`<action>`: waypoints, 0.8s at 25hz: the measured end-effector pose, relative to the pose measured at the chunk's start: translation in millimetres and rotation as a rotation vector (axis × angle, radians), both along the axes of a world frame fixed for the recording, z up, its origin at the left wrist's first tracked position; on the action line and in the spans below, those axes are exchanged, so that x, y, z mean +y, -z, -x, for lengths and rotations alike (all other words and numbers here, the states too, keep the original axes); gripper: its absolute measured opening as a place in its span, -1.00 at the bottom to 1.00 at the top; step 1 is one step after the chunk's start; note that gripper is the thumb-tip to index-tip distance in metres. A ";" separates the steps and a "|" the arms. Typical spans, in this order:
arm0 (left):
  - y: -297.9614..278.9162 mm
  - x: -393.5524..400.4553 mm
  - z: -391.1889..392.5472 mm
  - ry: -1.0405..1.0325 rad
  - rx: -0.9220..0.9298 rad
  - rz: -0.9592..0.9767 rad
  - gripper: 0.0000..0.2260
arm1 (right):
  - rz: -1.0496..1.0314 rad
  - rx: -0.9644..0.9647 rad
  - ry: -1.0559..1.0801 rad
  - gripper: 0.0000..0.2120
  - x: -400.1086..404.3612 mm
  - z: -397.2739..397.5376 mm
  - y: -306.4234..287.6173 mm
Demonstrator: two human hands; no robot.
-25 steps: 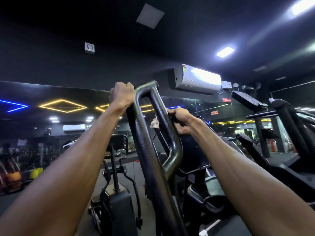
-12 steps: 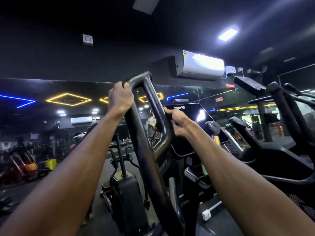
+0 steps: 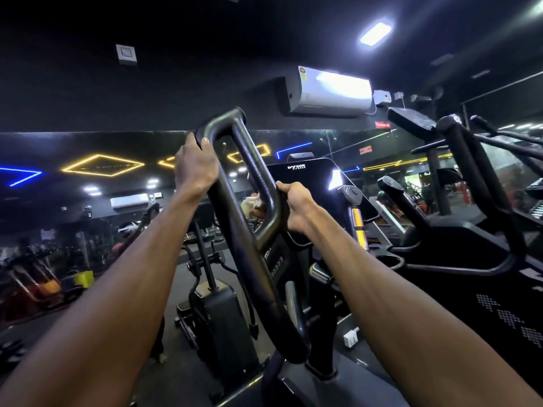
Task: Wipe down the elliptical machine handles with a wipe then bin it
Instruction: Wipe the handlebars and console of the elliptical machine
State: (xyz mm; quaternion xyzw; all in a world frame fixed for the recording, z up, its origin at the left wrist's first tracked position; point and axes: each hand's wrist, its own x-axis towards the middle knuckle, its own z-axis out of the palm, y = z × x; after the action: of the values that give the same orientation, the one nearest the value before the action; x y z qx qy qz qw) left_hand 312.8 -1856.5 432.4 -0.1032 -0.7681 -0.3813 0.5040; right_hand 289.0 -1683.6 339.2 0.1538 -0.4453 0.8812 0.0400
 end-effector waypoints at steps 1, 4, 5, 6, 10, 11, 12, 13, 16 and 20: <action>3.6 -1.0 -1.9 0.002 -0.002 0.003 -0.54 | 0.029 -0.016 0.041 -0.55 -5.3 -3.4 5.0; 15.8 -5.8 -8.6 0.028 -0.009 0.032 -0.52 | 0.097 -0.101 0.099 -0.56 -17.8 -16.2 38.5; 18.0 -6.7 -9.9 0.027 -0.013 0.038 -0.54 | 0.117 -0.121 0.095 -0.58 -20.5 -19.6 43.8; 19.6 -5.6 -14.1 0.020 -0.017 0.050 -0.59 | 0.150 -0.133 0.095 -0.61 -23.1 -25.7 43.2; 30.9 -2.0 -28.8 -0.002 -0.032 0.087 -0.68 | 0.143 -0.181 0.177 -0.62 -33.0 -48.4 49.3; 35.8 -2.7 -31.0 0.003 -0.034 0.093 -0.69 | 0.132 -0.191 0.198 -0.64 -32.5 -55.3 54.4; 40.8 -2.6 -32.6 0.012 -0.029 0.102 -0.70 | 0.141 -0.193 0.200 -0.66 -31.3 -63.5 57.0; 44.8 -2.6 -33.9 0.020 -0.039 0.102 -0.70 | 0.160 -0.185 0.206 -0.66 -30.1 -70.0 56.6; 51.3 1.0 -39.6 0.026 -0.049 0.093 -0.69 | 0.046 -0.137 0.280 -0.67 -36.5 -93.1 56.3; 54.3 3.9 -45.2 0.008 -0.084 0.084 -0.63 | -0.293 -0.121 0.357 -0.72 -37.1 -103.5 67.0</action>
State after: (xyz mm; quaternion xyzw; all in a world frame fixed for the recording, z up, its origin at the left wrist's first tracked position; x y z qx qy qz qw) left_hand 358.0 -1852.6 378.1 -0.1115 -0.8035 -0.3547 0.4649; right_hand 392.5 -1720.7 272.2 0.0238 -0.5903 0.7935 0.1459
